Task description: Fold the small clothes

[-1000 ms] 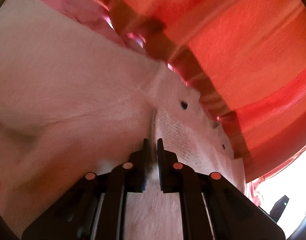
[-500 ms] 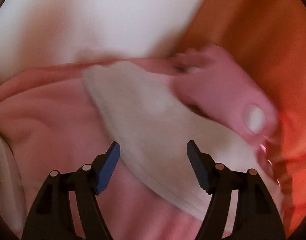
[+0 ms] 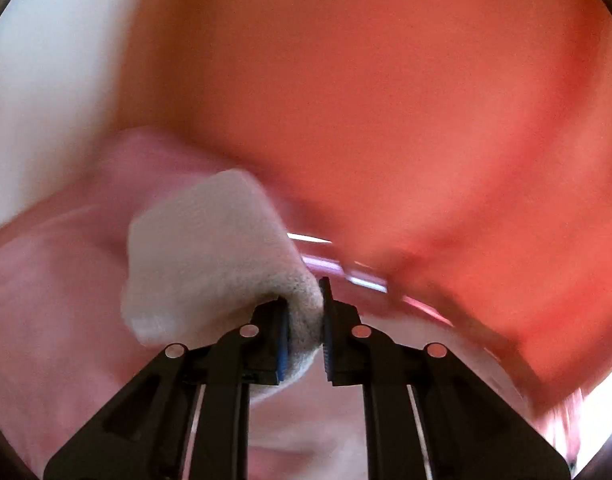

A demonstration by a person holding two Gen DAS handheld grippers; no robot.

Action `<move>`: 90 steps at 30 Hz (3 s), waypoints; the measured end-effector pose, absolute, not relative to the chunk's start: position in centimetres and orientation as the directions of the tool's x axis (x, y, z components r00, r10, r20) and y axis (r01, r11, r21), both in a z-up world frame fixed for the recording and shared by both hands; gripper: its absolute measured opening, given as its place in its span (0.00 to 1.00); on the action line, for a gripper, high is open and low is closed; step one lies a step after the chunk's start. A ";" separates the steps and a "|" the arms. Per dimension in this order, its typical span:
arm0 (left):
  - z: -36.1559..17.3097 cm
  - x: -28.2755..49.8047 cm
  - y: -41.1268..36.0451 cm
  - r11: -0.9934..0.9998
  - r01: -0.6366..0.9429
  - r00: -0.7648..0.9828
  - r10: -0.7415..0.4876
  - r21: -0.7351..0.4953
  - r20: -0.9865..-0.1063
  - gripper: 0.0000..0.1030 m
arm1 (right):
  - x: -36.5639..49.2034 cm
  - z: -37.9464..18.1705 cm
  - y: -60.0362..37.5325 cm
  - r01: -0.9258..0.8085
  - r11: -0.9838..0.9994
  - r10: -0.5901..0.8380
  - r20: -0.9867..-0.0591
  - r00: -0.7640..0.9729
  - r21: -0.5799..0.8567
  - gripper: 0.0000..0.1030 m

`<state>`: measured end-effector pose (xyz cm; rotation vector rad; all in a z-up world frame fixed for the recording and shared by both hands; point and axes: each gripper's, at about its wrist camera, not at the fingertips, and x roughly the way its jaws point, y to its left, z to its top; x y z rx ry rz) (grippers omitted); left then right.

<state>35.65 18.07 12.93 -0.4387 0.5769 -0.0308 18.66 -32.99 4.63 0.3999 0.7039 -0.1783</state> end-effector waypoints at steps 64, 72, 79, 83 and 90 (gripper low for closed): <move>-0.7 30.0 11.3 0.789 -0.142 0.793 -0.270 -0.597 -0.546 0.79 | 18.8 3.9 -38.5 0.318 0.702 0.193 -0.600 0.776 0.637 0.60; -0.7 29.8 11.5 0.782 -0.140 0.796 -0.275 -0.607 -0.539 0.79 | 19.2 3.6 -37.9 0.291 0.716 0.218 -0.600 0.770 0.634 0.61; -0.5 29.9 11.6 0.777 -0.155 0.794 -0.269 -0.610 -0.545 0.78 | 19.8 3.4 -36.7 0.297 0.782 0.153 -0.631 0.761 0.548 0.39; 0.2 30.5 12.9 0.715 -0.233 0.800 -0.245 -0.660 -0.547 0.67 | 21.3 6.5 -36.7 0.231 0.830 0.137 -0.586 0.799 0.509 0.09; 1.7 32.6 12.6 0.787 -0.220 0.813 -0.179 -0.576 -0.555 0.37 | 19.7 16.3 -35.1 -0.042 0.913 0.156 -0.251 0.955 0.406 0.08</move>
